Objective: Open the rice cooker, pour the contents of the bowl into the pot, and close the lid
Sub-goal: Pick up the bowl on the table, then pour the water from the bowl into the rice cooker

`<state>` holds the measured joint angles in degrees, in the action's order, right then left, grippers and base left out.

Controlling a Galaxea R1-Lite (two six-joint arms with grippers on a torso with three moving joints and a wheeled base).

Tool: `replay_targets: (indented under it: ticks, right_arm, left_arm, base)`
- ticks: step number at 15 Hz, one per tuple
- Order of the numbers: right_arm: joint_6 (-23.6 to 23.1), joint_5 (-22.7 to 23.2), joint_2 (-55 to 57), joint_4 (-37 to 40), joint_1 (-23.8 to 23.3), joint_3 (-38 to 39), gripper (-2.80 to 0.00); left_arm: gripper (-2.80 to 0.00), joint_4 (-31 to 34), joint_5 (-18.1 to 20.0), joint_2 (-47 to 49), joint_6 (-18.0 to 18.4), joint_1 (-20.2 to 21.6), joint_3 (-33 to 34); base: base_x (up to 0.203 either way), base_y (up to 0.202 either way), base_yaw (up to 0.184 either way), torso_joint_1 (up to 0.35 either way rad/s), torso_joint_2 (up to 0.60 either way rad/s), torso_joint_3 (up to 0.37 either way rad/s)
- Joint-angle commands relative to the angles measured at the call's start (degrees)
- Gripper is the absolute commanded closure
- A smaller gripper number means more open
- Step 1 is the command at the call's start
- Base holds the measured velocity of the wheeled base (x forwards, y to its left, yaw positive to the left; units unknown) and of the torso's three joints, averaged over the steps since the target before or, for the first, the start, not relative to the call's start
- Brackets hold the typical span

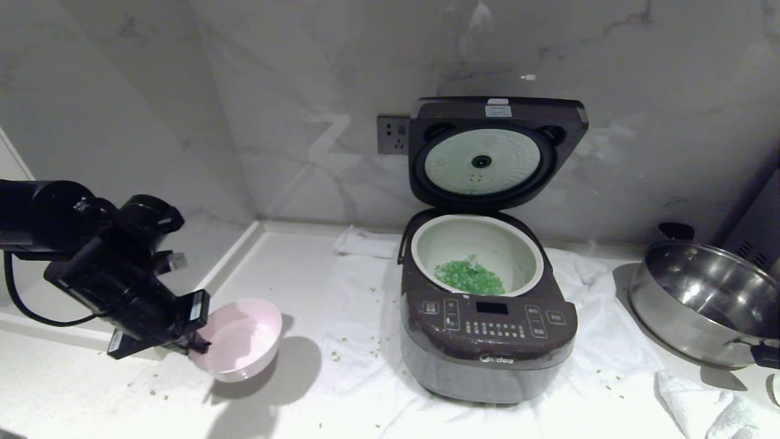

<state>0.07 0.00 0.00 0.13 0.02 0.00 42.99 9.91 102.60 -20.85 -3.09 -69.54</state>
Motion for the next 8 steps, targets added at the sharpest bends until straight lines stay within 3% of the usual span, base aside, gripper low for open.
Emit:
replay_targets:
  ticks: [1, 5, 8]
  right_arm:
    - [0.0, 0.0, 0.0, 0.0, 0.0, 0.1, 0.00]
    - [0.0, 0.0, 0.0, 0.0, 0.0, 0.1, 0.00]
    - [0.0, 0.0, 0.0, 0.0, 0.0, 0.1, 0.00]
  left_arm:
    - [0.00, 2.0, 1.0, 1.4, -1.9, -3.9, -4.7]
    - [0.00, 6.0, 3.9, 4.4, -6.5, -9.0, -12.2]
    - [0.00, 7.8, 4.1, 6.7, -7.6, -10.3, -17.5]
  base:
    - [0.000, 0.000, 0.000, 0.000, 0.00, 0.000]
    - [0.000, 0.000, 0.000, 0.000, 0.00, 0.000]
    - [0.000, 0.000, 0.000, 0.000, 0.00, 0.000]
